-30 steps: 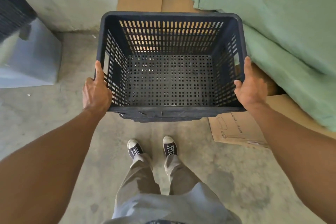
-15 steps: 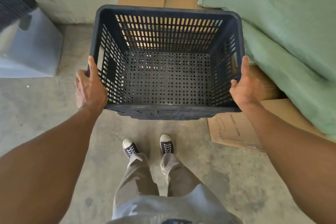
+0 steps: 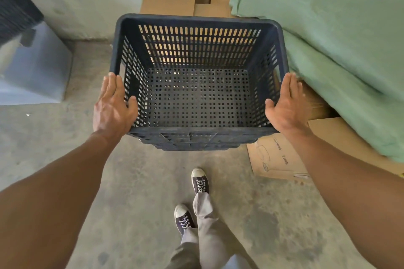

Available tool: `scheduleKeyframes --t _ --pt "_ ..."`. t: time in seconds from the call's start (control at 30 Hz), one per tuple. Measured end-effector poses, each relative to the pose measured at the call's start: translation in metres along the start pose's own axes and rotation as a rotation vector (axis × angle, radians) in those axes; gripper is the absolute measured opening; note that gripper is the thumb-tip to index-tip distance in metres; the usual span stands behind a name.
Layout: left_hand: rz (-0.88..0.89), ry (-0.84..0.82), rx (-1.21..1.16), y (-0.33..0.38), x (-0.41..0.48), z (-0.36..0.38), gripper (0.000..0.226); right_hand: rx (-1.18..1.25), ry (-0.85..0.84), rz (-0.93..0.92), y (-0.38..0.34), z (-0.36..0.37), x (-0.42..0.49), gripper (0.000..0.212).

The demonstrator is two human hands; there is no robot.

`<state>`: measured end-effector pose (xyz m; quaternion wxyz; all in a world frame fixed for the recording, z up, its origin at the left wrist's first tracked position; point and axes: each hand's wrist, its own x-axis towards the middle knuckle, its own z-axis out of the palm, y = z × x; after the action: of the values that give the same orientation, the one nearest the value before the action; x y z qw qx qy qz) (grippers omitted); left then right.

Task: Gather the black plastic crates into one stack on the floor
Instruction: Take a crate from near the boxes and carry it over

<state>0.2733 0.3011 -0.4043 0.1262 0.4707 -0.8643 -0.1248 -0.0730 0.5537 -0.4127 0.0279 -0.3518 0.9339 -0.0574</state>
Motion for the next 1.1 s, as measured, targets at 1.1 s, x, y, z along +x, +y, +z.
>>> scheduleKeyframes --t 1.1 --pt "-0.067 -0.165 0.34 0.02 -0.008 0.008 0.101 -0.221 -0.033 -0.085 -0.003 0.006 -0.013 0.083"
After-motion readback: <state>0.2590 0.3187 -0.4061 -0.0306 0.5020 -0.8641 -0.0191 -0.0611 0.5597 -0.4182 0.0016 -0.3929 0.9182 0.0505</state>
